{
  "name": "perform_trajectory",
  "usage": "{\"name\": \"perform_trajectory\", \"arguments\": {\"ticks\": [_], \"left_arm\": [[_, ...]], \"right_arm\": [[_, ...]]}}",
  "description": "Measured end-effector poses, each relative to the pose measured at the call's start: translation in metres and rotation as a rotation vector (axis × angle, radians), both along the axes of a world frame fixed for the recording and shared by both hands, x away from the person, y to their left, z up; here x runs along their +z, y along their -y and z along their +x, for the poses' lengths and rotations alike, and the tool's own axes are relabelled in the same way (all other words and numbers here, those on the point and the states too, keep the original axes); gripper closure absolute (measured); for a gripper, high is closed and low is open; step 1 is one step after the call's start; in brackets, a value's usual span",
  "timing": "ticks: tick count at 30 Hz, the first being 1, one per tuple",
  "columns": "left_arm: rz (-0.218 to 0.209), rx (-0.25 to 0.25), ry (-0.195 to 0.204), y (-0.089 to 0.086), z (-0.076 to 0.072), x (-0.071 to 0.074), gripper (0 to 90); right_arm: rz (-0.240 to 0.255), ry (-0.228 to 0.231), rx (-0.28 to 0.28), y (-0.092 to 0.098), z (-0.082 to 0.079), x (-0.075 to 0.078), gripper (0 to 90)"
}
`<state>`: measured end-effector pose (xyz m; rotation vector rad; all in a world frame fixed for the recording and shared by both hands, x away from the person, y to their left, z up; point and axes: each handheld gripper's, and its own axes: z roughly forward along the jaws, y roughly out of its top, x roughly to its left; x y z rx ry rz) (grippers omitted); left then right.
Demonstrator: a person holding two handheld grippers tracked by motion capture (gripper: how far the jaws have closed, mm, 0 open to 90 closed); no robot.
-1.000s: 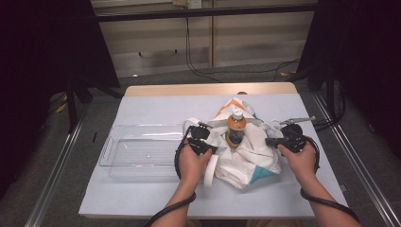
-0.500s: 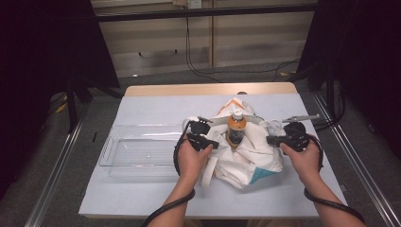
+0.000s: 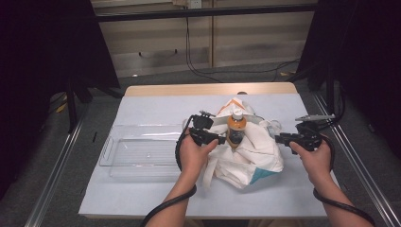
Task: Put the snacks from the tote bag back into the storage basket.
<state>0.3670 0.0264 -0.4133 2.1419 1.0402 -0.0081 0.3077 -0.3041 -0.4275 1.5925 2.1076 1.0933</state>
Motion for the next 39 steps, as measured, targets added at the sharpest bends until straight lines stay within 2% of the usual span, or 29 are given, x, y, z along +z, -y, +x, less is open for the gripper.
{"name": "perform_trajectory", "arguments": {"ticks": [2,3,6,8,10,15,18,25,27,30,35,37,39], "left_arm": [[-0.019,0.006,0.000,0.001,0.001,0.000,51.7],[-0.019,0.007,0.000,0.001,0.001,0.001,47.1],[-0.035,0.006,0.000,0.003,0.001,0.001,44.7],[-0.025,0.000,0.005,0.002,0.001,0.001,42.2],[-0.035,-0.003,0.011,0.003,0.001,0.001,39.8],[-0.008,-0.008,0.033,0.003,0.000,0.002,31.3],[-0.008,-0.011,0.026,0.003,0.001,0.002,30.0],[-0.010,-0.012,0.034,0.005,0.002,0.002,25.0],[-0.001,-0.009,0.045,0.006,0.002,0.003,23.3],[-0.010,0.005,0.046,0.007,0.002,0.003,21.3],[-0.004,-0.004,0.048,0.006,0.003,0.004,19.7],[-0.002,-0.003,0.047,0.006,0.003,0.004,18.6],[-0.002,-0.001,0.048,0.006,0.003,0.004,17.6]], "right_arm": [[0.002,0.000,-0.002,0.001,-0.001,0.000,66.1],[-0.013,0.010,0.001,0.001,-0.002,-0.001,62.8],[-0.022,0.014,-0.002,0.001,-0.003,-0.001,60.8],[-0.025,0.019,-0.003,0.001,-0.003,-0.001,57.5],[-0.022,0.021,-0.008,0.003,-0.004,-0.001,54.8],[-0.024,0.031,-0.014,0.006,-0.007,0.001,48.6],[-0.040,0.034,-0.022,0.009,-0.010,0.001,44.5],[-0.061,0.020,-0.038,0.017,-0.014,-0.005,37.8],[-0.070,0.020,-0.038,0.019,-0.015,-0.006,35.8],[-0.082,0.029,-0.038,0.021,-0.016,-0.007,33.0],[-0.078,0.025,-0.034,0.023,-0.018,-0.010,28.9],[-0.094,0.022,-0.040,0.024,-0.019,-0.011,26.5],[-0.084,0.020,-0.045,0.025,-0.021,-0.013,24.9]]}}
